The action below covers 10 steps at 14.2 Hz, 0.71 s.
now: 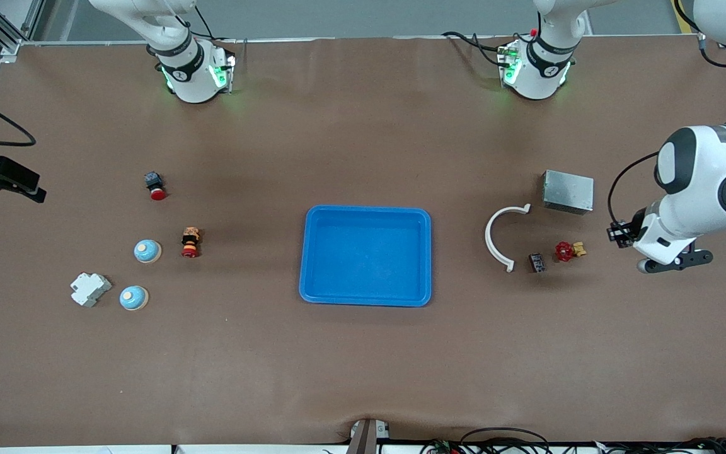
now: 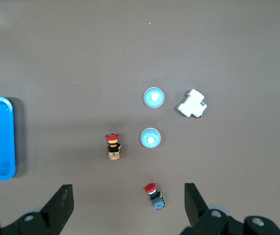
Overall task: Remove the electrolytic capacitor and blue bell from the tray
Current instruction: 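Lower the capacitor beside the valve and open the left gripper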
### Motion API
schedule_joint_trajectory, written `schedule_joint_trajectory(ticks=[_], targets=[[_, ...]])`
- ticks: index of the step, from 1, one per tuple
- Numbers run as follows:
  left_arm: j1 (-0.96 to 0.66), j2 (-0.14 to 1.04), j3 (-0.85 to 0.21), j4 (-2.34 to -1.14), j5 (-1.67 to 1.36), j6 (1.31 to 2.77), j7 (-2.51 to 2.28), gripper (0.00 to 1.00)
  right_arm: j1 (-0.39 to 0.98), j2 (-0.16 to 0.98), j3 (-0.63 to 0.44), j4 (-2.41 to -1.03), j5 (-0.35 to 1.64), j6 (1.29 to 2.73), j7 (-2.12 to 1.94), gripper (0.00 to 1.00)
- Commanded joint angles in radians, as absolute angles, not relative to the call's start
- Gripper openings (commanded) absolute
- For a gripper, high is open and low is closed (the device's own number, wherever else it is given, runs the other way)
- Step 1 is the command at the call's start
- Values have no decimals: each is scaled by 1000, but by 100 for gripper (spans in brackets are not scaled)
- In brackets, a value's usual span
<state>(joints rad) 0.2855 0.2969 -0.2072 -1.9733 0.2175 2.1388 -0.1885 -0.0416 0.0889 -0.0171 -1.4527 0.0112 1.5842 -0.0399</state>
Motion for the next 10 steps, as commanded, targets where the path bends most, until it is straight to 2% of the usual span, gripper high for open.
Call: schedule_joint_trajectory(ticks=[1, 10], targets=[[316, 327, -218, -1990, 255, 2212, -147, 0, -51, 57, -6, -1482, 3, 1582, -20, 100], [347, 448, -216, -1999, 337, 2374, -140, 0, -51, 41, -5, -1505, 6, 1588, -18, 100]])
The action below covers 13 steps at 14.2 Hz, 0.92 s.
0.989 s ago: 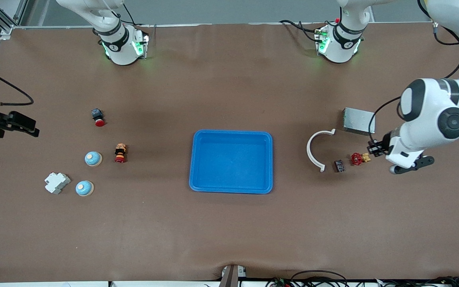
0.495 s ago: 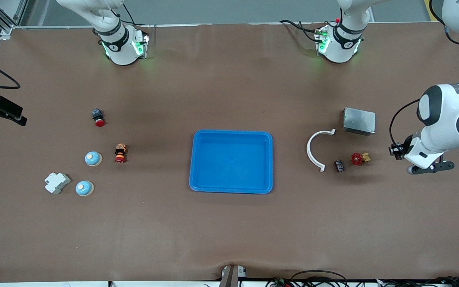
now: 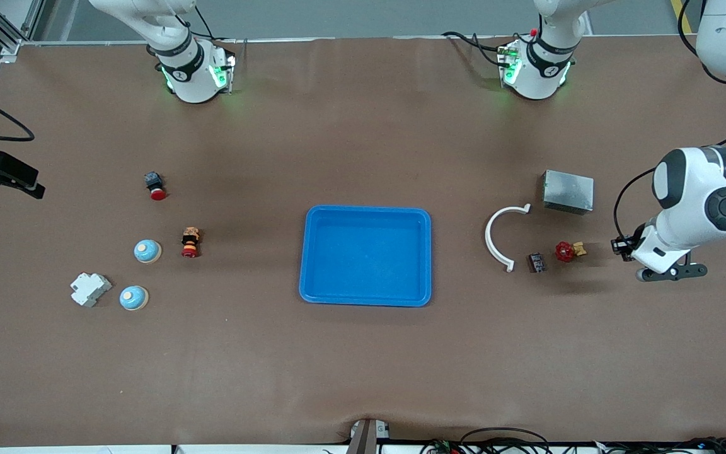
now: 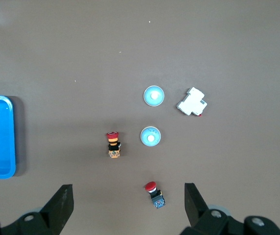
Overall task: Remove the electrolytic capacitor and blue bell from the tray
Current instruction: 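Lower the capacitor beside the valve and open the left gripper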
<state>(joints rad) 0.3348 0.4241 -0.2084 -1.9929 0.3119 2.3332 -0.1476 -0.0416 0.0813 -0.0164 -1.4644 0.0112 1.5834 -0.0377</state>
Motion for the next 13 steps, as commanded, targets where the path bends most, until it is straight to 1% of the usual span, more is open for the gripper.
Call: schedule_joint_trajectory(ticks=[1, 8, 13], targets=[[351, 462, -216, -1999, 337, 2388, -140, 0, -51, 41, -5, -1505, 8, 1586, -18, 100], [350, 525, -216, -1996, 337, 2440, -153, 0, -60, -2, -6, -1554, 32, 1582, 6, 100], [350, 545, -216, -1994, 337, 2447, -155, 0, -66, -9, -6, -1557, 38, 1575, 5, 100]])
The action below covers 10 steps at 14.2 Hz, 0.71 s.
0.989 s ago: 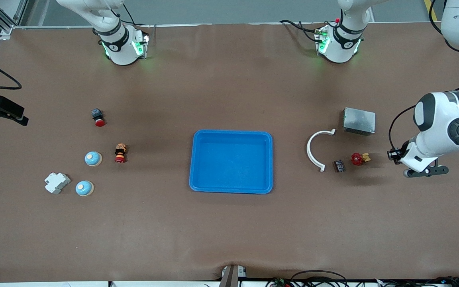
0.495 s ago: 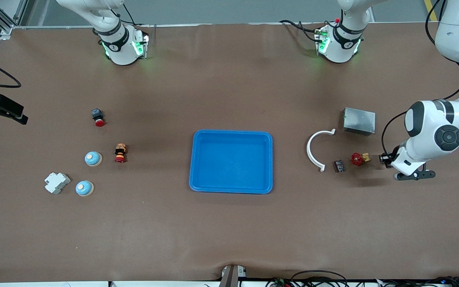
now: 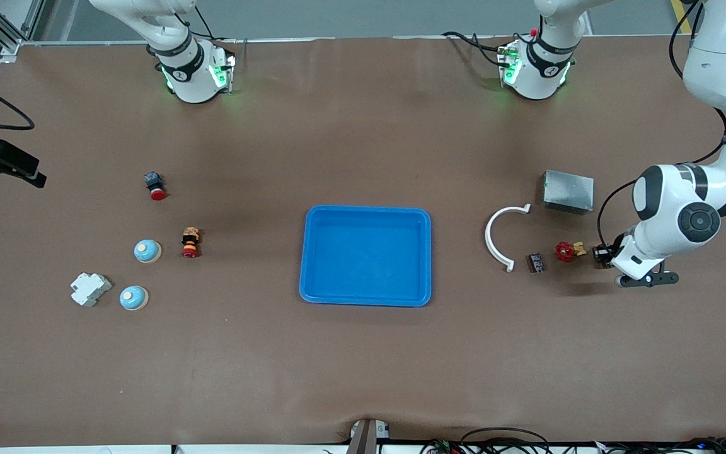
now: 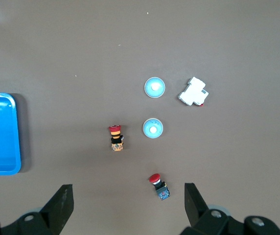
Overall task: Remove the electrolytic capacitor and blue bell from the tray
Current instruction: 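Lower the capacitor beside the valve and open the left gripper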
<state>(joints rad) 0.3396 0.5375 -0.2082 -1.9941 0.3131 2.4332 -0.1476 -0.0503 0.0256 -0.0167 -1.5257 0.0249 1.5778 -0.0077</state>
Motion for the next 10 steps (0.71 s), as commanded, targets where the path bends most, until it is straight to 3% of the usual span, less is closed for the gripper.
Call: schedule_joint_trajectory(ticks=[1, 6, 7, 8, 9, 10], targets=[[350, 546, -216, -1994, 337, 2447, -155, 0, -67, -9, -6, -1557, 38, 1575, 5, 100], [351, 548, -216, -1994, 337, 2447, -155, 4, -67, -8, -8, -1559, 38, 1580, 5, 100], [353, 548, -216, -1994, 337, 2447, -155, 10, -67, -6, -6, -1560, 38, 1583, 5, 100], [351, 548, -216, -1994, 339, 2447, -153, 24, -66, -5, -6, -1568, 38, 1589, 5, 100], [353, 548, -216, -1994, 339, 2447, -152, 45, -66, -5, -6, -1574, 38, 1592, 5, 100], [353, 549, -218, -1994, 339, 2447, -153, 54, -66, -5, -6, -1574, 38, 1592, 5, 100]])
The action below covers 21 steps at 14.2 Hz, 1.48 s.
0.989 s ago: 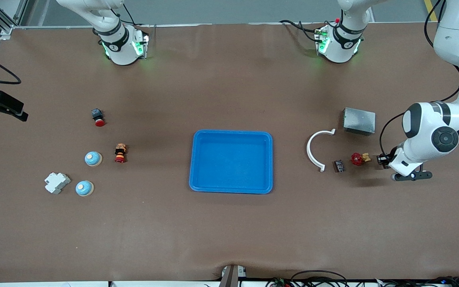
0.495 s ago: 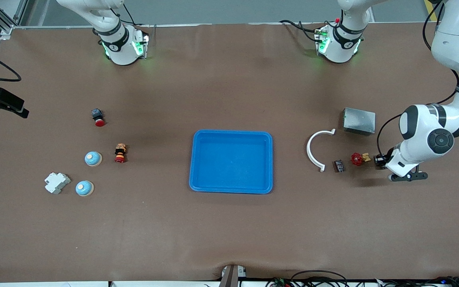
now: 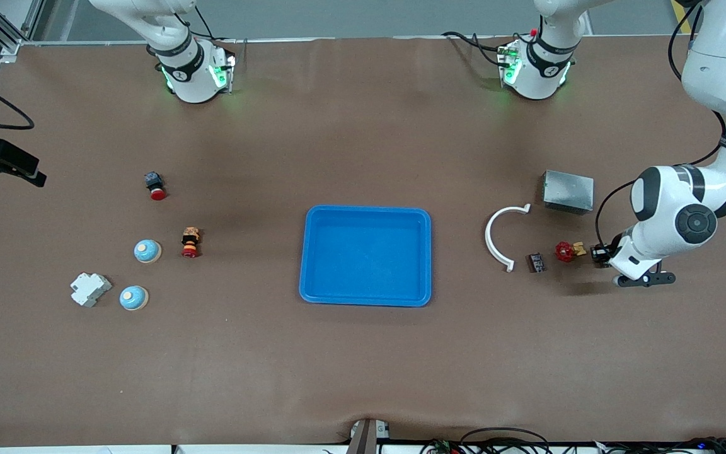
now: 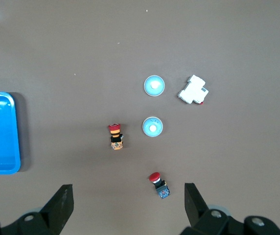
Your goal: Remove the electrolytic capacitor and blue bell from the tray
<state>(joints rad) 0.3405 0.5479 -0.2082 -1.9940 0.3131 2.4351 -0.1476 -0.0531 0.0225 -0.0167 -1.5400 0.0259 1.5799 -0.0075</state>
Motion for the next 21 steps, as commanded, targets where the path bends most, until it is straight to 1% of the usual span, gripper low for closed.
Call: schedule_joint_trajectory(ticks=[1, 2, 3, 4, 8, 10, 15, 18, 21], targets=[[351, 554, -218, -1993, 339, 2447, -153, 62, -66, -5, -6, -1574, 38, 1592, 5, 100], [351, 552, -218, -1994, 339, 2447, -155, 76, -66, -6, -6, -1574, 38, 1592, 5, 100], [350, 554, -219, -1994, 339, 2447, -155, 97, -66, -6, -6, -1574, 38, 1592, 5, 100], [350, 552, -219, -1994, 339, 2447, -155, 100, -66, -6, -6, -1574, 40, 1589, 6, 100], [350, 542, -219, -1993, 339, 2444, -153, 100, -67, -8, -6, -1572, 51, 1575, 8, 100], [350, 516, -221, -1993, 339, 2421, -149, 100, -80, -9, -8, -1572, 72, 1560, 24, 100], [350, 433, -222, -1971, 325, 2281, -138, 100, -84, -9, -8, -1572, 77, 1555, 25, 100], [351, 387, -236, -1950, 316, 2172, -132, 100, -83, -14, -8, -1571, 77, 1555, 23, 100], [350, 339, -247, -1867, 236, 2010, -130, 100, -83, -25, -8, -1566, 71, 1548, 23, 100]])
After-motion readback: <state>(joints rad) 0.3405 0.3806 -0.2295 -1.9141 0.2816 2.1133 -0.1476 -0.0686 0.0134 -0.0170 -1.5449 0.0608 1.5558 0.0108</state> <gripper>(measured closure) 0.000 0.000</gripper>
